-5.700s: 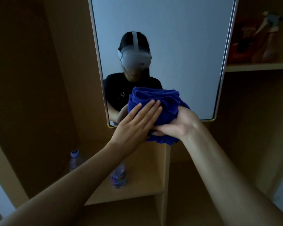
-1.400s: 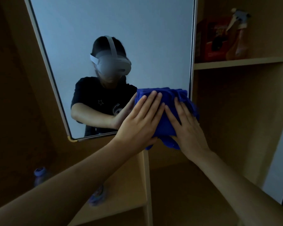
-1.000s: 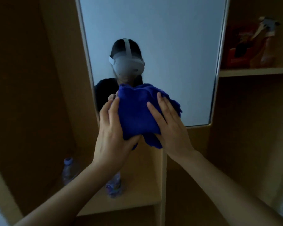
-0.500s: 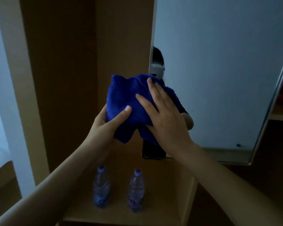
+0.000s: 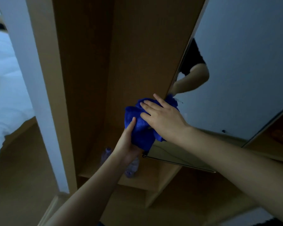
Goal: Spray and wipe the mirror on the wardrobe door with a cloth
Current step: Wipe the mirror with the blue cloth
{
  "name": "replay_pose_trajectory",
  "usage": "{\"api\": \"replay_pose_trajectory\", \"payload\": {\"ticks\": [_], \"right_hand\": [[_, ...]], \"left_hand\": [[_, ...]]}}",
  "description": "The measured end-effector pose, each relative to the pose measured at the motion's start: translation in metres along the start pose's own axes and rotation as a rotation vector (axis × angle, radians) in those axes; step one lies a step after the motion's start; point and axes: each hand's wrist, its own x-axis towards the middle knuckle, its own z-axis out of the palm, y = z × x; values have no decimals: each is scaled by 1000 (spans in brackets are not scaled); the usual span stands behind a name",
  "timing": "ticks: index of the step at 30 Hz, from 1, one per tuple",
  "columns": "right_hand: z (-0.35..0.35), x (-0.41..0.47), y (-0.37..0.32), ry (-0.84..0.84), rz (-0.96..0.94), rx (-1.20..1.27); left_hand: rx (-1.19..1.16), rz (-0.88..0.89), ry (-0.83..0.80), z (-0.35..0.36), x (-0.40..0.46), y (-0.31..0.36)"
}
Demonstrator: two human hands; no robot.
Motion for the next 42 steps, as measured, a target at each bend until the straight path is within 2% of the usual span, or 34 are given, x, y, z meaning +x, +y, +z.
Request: {"api": "replay_pose_trajectory", "payload": {"ticks": [4,6,8,10,11,14,19,29,36,38,42], "right_hand": [[-18,12,12,-167,-99,-35],[-22,20,17,-235,-143,-48],[-22,28,21,-293,-185,-52],[-22,39,25,-349,-213,-47],[-24,45,27,-380,-220,-43],[-31,62,31,-490,-248,-44],[-26,82,31,-641,-309,-144],[0,84,27,-686,-339,-226],[8,93,26,-713,-376,-232],[7,95,24,-728,-383,-229],[0,96,20,-769,-386,-242]], "left_hand": [[147,25,310,16,2,-4],[390,93,524,22,-1,-5],[700,302,622,20,-9,-7],[877,491,465,13,-19,-11],[904,482,360,10,-22,-11],[1064,326,181,7,-20,-1],[1191,182,104,17,3,24],[1328,-20,161,30,35,22],[1171,-78,267,21,59,9],[1135,-111,254,17,65,8],[1180,-145,246,11,72,9]]}}
